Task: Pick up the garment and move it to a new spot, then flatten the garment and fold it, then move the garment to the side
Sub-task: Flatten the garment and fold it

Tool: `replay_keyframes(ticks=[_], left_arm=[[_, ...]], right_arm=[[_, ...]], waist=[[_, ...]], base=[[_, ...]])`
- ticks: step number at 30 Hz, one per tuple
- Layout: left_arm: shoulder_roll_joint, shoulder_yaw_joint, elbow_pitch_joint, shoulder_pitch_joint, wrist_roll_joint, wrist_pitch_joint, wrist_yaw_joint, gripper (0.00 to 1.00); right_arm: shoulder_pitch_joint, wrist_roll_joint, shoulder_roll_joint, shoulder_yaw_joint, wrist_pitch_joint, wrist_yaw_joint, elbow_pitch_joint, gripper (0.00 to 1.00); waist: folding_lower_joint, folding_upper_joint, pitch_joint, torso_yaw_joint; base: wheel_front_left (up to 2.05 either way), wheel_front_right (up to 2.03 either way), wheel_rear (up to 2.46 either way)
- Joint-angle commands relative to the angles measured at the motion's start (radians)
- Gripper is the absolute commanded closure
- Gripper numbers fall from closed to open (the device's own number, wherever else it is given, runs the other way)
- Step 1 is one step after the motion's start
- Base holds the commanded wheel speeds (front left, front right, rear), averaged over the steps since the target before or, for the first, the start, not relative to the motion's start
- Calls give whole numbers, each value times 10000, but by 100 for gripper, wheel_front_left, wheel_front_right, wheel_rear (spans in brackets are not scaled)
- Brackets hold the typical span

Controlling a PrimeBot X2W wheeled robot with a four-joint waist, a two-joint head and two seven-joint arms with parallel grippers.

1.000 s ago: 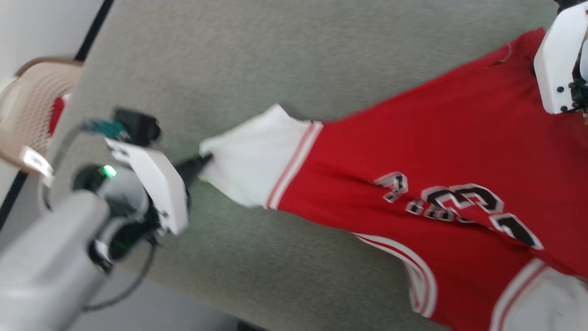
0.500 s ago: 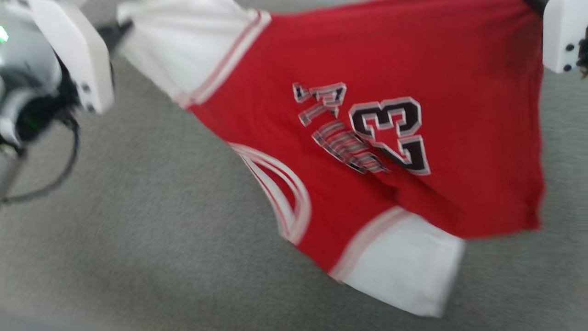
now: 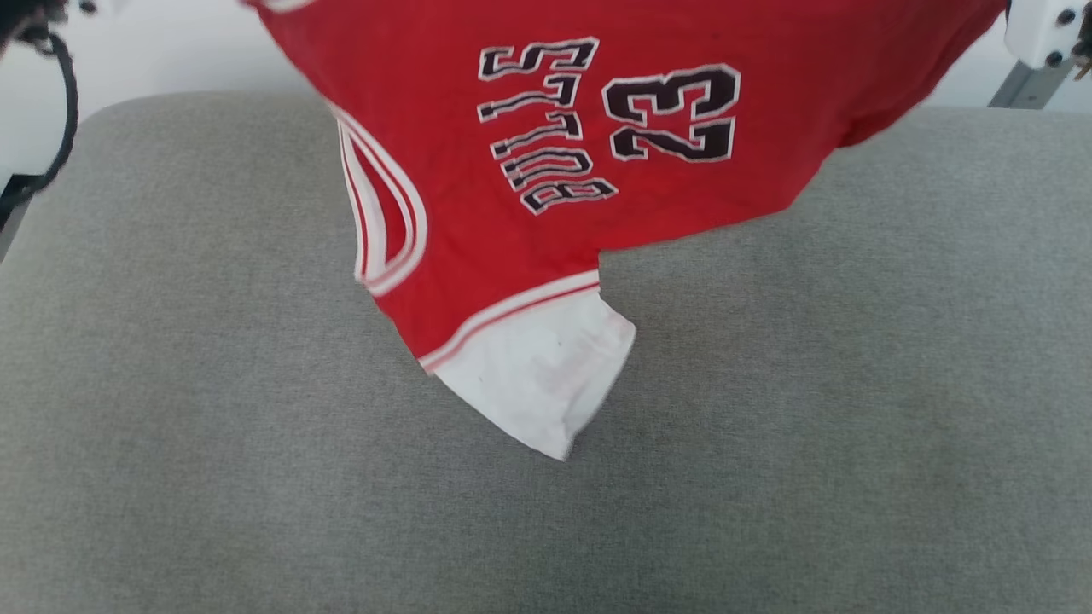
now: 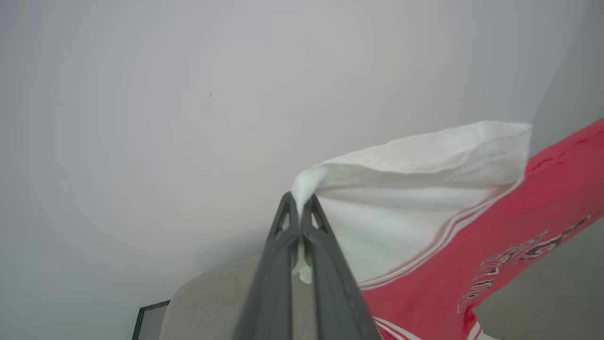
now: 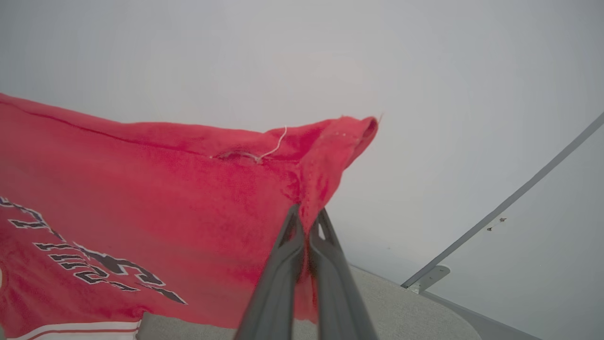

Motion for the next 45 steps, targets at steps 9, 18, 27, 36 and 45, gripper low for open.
replay_keyframes(ticks=[9, 18, 27, 36, 45], left_arm=[[-840, 95, 1550, -1449, 670, -1551, -435, 100], [-1572, 312, 3269, -3648, 1917, -4774, -461, 100], [-2043, 840, 4122, -5079, 2574, -7935, -817, 100], [-2566, 435, 5088, -2922, 2299, -7871, -1224, 100], [-2147, -1270, 3968, -579, -362, -4662, -1238, 100]], right_arm=[[-908, -1091, 536, -392, -888, -25, 785, 100], [-3003, -2810, 1244, -658, -3641, -25, 2798, 100], [-4619, -5276, 1905, -1946, -7209, -25, 4520, 100], [-4057, -6366, 2093, -2307, -7352, -25, 6899, 100], [-2806, -5869, 2322, -2171, -6874, -25, 8321, 100]], waist=[[0, 0, 758, -157], [0, 0, 2383, -198], [0, 0, 3646, -78], [0, 0, 3938, 294], [0, 0, 3133, 516]], base=[[0, 0, 0], [0, 0, 0], [0, 0, 0], [0, 0, 0], [0, 0, 0]])
